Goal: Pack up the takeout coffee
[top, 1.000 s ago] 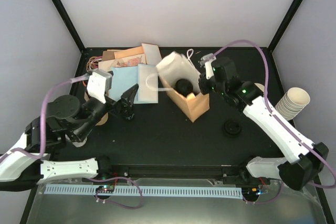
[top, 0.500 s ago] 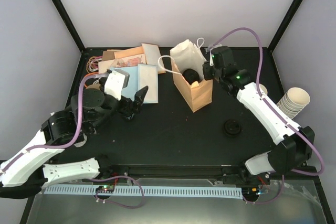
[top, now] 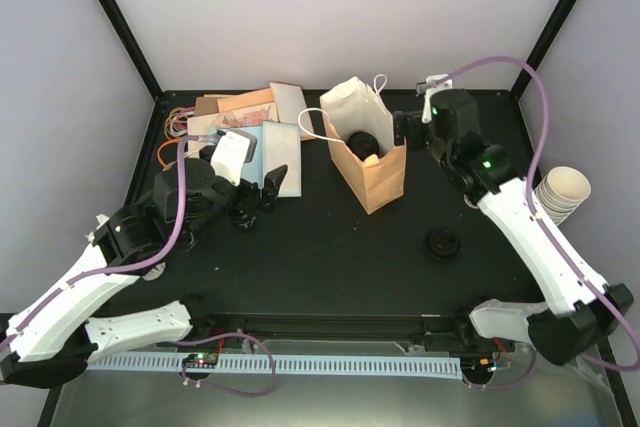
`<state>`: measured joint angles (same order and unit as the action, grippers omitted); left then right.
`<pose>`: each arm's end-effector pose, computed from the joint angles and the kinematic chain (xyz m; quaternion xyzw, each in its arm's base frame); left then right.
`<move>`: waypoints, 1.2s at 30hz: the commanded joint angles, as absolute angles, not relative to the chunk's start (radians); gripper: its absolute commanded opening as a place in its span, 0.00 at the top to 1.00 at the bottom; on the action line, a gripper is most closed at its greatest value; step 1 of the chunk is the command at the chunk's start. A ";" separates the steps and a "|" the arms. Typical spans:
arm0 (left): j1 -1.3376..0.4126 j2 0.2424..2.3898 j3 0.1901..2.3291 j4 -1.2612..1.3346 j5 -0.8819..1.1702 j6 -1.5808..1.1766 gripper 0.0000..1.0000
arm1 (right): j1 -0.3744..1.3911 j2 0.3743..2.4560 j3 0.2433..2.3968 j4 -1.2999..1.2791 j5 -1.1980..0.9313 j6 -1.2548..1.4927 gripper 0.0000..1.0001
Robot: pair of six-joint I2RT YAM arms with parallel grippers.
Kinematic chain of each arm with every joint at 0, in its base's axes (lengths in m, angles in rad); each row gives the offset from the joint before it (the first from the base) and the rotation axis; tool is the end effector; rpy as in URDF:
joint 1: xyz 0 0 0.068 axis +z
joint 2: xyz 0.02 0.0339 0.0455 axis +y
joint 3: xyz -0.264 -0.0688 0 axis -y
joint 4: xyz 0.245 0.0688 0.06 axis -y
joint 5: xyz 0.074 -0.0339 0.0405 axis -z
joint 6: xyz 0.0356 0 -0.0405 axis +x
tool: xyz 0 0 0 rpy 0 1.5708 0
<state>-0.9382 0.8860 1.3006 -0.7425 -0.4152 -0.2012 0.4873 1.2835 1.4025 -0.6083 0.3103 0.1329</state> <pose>0.1026 -0.1157 0.4373 0.1746 0.7854 -0.1662 0.5701 0.2495 0.1199 0.4046 -0.0710 0.8478 0.0290 0.5248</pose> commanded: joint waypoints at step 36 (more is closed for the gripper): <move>-0.576 0.474 0.493 -0.237 -0.431 -0.230 0.01 | 0.483 0.335 0.243 0.076 0.303 0.039 0.00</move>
